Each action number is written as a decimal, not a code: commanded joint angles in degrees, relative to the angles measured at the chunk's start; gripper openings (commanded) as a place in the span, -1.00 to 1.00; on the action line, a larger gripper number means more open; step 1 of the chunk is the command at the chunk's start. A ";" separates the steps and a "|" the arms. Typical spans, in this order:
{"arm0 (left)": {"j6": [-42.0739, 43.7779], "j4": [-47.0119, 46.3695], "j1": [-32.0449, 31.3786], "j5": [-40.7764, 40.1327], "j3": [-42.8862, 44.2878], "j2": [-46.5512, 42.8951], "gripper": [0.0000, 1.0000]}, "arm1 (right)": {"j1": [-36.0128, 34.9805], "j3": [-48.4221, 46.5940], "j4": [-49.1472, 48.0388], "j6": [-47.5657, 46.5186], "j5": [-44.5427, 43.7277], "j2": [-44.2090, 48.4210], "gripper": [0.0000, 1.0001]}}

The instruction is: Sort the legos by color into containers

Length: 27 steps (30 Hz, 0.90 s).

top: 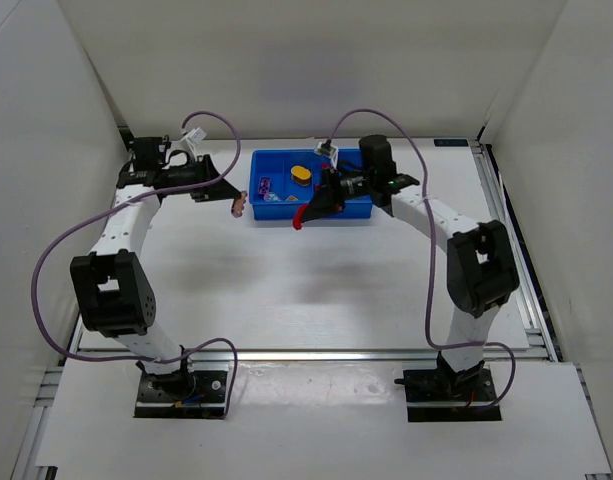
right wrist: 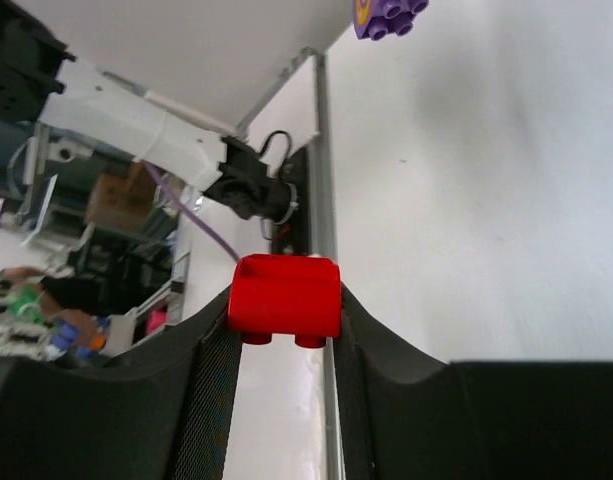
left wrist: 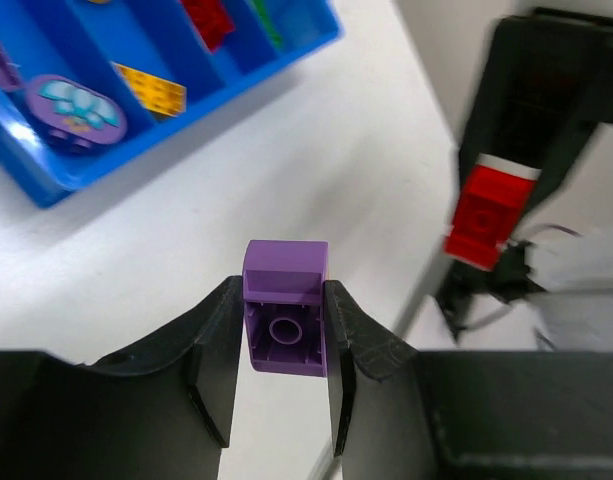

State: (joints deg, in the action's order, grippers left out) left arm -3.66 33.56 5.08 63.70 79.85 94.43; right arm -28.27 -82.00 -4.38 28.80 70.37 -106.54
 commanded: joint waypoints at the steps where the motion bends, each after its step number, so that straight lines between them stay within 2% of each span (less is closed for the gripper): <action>1: -1.43 -5.16 -3.84 -13.66 2.23 -0.30 -0.80 | 3.48 1.22 10.59 -10.15 -2.60 5.11 -0.67; 2: -2.39 -6.22 -4.55 -19.61 2.32 -0.13 -0.80 | 3.92 1.31 12.19 -11.38 -3.65 6.16 -0.67; 5: -2.67 -9.21 -8.06 -28.59 4.51 2.15 -0.80 | 5.94 2.01 16.42 -15.87 -6.29 8.36 -0.67; 9: -2.75 -9.22 -11.58 -34.15 11.80 10.48 -0.79 | 7.97 2.98 19.23 -18.24 -9.10 10.12 -0.67; 14: -2.58 -9.22 -12.99 -36.02 21.99 19.55 -0.71 | 10.60 2.72 21.17 -19.48 -10.69 11.09 -0.67; 18: -2.23 -9.22 -13.61 -37.24 26.75 25.26 -0.66 | 12.71 2.28 21.87 -19.83 -10.69 11.36 -0.67; 22: -1.53 -10.01 -14.22 -39.43 30.35 29.66 -0.40 | 14.29 1.84 22.22 -20.01 -10.78 11.18 -0.66; 23: -1.18 -10.09 -14.40 -39.71 30.97 30.97 -0.23 | 14.47 1.58 22.22 -20.09 -10.87 11.01 -0.66; 25: -0.21 -10.01 -14.92 -39.01 32.20 31.77 -0.05 | 15.00 0.70 22.66 -20.71 -11.22 10.39 -0.66; 26: -0.21 -10.27 -15.01 -38.83 32.47 32.13 0.14 | 15.17 0.35 22.92 -20.97 -11.74 9.95 -0.66; 27: -0.55 -10.27 -15.19 -37.78 32.56 32.22 0.20 | 15.18 0.00 23.01 -21.15 -11.83 9.25 -0.66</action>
State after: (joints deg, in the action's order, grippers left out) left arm -4.97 24.73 -9.06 25.63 109.36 128.01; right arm -13.45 -79.35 17.65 9.54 59.02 -97.86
